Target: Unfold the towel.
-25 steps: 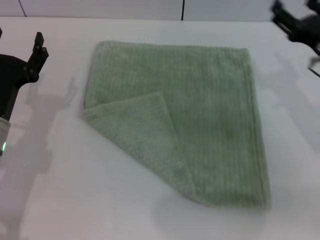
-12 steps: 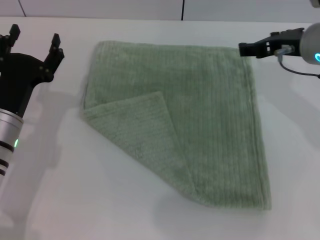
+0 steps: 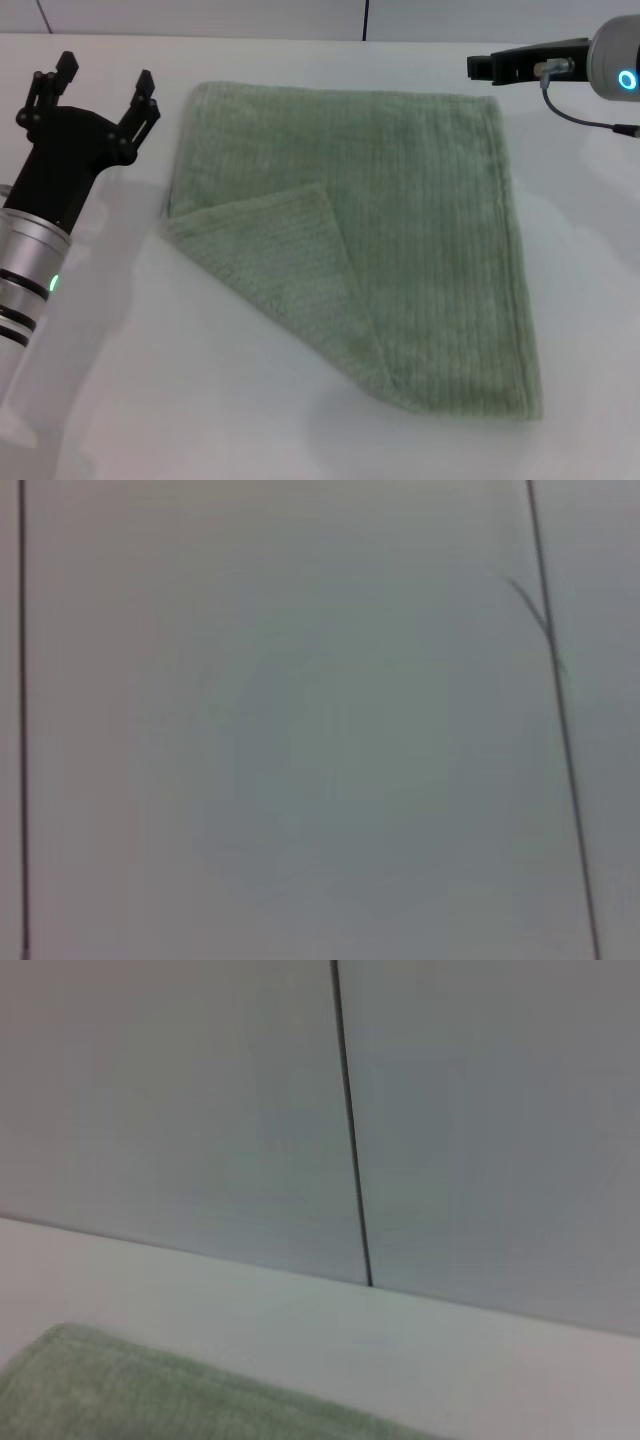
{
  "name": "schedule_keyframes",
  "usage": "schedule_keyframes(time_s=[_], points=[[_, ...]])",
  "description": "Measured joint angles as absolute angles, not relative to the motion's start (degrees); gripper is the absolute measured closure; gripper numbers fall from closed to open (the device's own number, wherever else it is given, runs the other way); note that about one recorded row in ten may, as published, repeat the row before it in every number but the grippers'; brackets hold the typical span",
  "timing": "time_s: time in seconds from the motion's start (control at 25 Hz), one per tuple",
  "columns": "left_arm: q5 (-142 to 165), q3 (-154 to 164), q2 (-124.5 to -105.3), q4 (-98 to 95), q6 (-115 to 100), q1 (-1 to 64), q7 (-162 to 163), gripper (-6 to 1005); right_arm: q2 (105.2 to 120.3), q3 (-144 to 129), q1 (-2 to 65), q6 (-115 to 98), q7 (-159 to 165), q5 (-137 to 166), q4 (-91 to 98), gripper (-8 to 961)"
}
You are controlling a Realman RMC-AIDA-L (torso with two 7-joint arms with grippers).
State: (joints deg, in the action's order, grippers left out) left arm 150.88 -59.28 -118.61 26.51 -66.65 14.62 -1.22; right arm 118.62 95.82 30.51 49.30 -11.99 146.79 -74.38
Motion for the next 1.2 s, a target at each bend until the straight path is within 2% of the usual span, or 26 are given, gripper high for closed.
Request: schedule_keyframes(time_s=[0.2,0.28,0.48,0.64,0.72,0.8,0.96,1.0,1.04,1.08,1.12,1.16,1.2], points=[[150.94,-57.74,-118.45,27.31,-66.77,14.61,-0.70,159,118.64,98.81,35.06,49.74,-16.87,141.45,-64.67,333],[150.98,-57.32,-118.38,27.68,-66.72,14.58,-0.65,159,118.56,99.20,36.96,49.46,-17.81,140.37,-60.54,582],[152.58,-56.46,-118.06,32.10,-63.01,13.89,-0.77,158,118.62,99.49,38.80,48.71,-18.81,140.19,-56.72,815],[154.66,-57.05,-117.29,39.87,-53.59,12.84,-0.98,158,118.59,100.13,39.38,48.31,-18.86,140.16,-55.25,909],[157.51,-58.36,-115.93,50.07,-40.27,11.06,-0.99,158,118.55,100.82,39.72,48.33,-18.87,140.16,-54.58,956],[160.54,-60.06,-114.93,60.30,-26.79,9.45,-1.00,158,118.54,101.21,39.93,48.65,-18.88,140.16,-54.44,955],[160.54,-60.06,-114.93,60.30,-26.79,9.45,-1.00,158,118.51,101.70,40.26,49.13,-18.90,140.18,-54.72,954],[164.57,-63.89,-114.43,76.92,-1.88,8.04,-1.50,158,118.49,101.76,40.37,49.15,-18.90,140.19,-54.73,954],[164.57,-63.89,-114.43,76.92,-1.88,8.04,-1.50,158,118.49,101.76,40.37,49.15,-18.90,140.19,-54.73,954],[164.96,-66.02,-114.75,85.40,13.60,8.47,-3.79,158,118.45,102.01,40.53,49.15,-18.90,140.23,-54.72,954],[164.96,-66.02,-114.75,85.40,13.60,8.47,-3.79,158,118.45,102.01,40.53,49.15,-18.90,140.23,-54.72,954],[164.80,-67.88,-115.43,91.99,27.25,9.71,-6.87,158,118.43,102.18,40.60,49.14,-18.94,140.24,-54.66,954],[164.80,-67.88,-115.43,91.99,27.25,9.71,-6.87,159,118.41,102.53,40.84,49.06,-19.17,140.23,-54.37,954]])
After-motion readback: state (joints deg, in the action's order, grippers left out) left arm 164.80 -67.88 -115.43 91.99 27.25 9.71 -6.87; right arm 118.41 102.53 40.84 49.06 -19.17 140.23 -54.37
